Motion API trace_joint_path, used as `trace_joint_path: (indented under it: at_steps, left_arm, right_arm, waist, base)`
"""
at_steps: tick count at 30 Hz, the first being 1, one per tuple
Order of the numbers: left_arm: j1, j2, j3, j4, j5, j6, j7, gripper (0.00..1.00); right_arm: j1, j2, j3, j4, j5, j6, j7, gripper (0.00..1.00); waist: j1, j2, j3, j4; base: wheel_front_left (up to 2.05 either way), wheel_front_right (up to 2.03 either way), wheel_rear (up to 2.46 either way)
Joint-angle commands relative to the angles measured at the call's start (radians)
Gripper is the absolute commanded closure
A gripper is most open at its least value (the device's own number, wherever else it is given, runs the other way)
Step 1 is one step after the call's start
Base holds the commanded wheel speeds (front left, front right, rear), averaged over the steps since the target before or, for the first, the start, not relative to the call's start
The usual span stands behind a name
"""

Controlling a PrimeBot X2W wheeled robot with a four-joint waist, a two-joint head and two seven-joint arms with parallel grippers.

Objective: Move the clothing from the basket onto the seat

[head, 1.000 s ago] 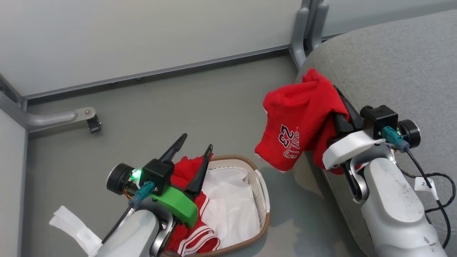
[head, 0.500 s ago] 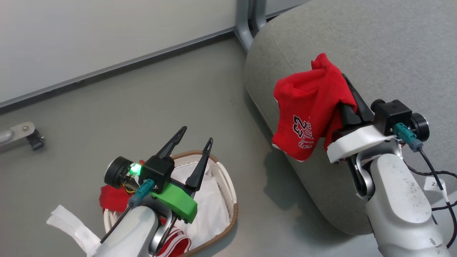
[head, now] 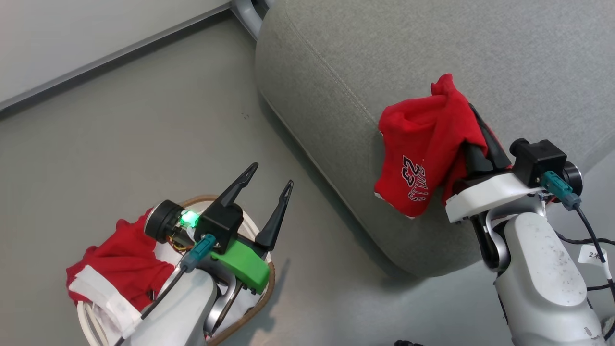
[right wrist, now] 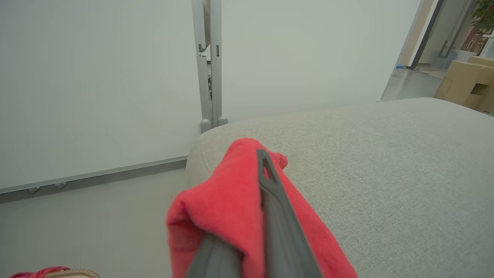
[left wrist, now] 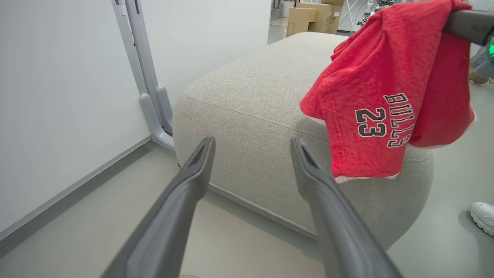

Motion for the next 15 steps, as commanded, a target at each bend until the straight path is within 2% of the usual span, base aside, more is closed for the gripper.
trace_joint_path:
  at_steps: [1,9,15]
  left_arm:
    - [-0.015,0.009,0.000,-0.005,0.010,-0.004,0.001,0.00]
    - [-0.031,0.000,-0.002,-0.032,0.008,0.014,0.006,0.00]
    - [-0.056,0.003,-0.012,-0.066,0.022,0.018,0.010,0.00]
  right_arm:
    - [0.012,-0.002,-0.004,-0.003,0.004,-0.001,-0.002,1.00]
    - [-0.102,-0.002,-0.037,0.038,-0.037,-0.001,-0.002,1.00]
    - [-0.302,-0.005,-0.126,0.096,-0.109,-0.001,-0.002,1.00]
  waist:
    - [0.0000,-0.0001,0.032,-0.013]
    - [0.0000,-0.0001,0.089,0.041]
    - [0.0000,-0.0001,0.156,0.102]
  base:
    - [0.00,0.00,0.00]
    - [0.00,0.00,0.00]
    - [0.00,0.00,0.00]
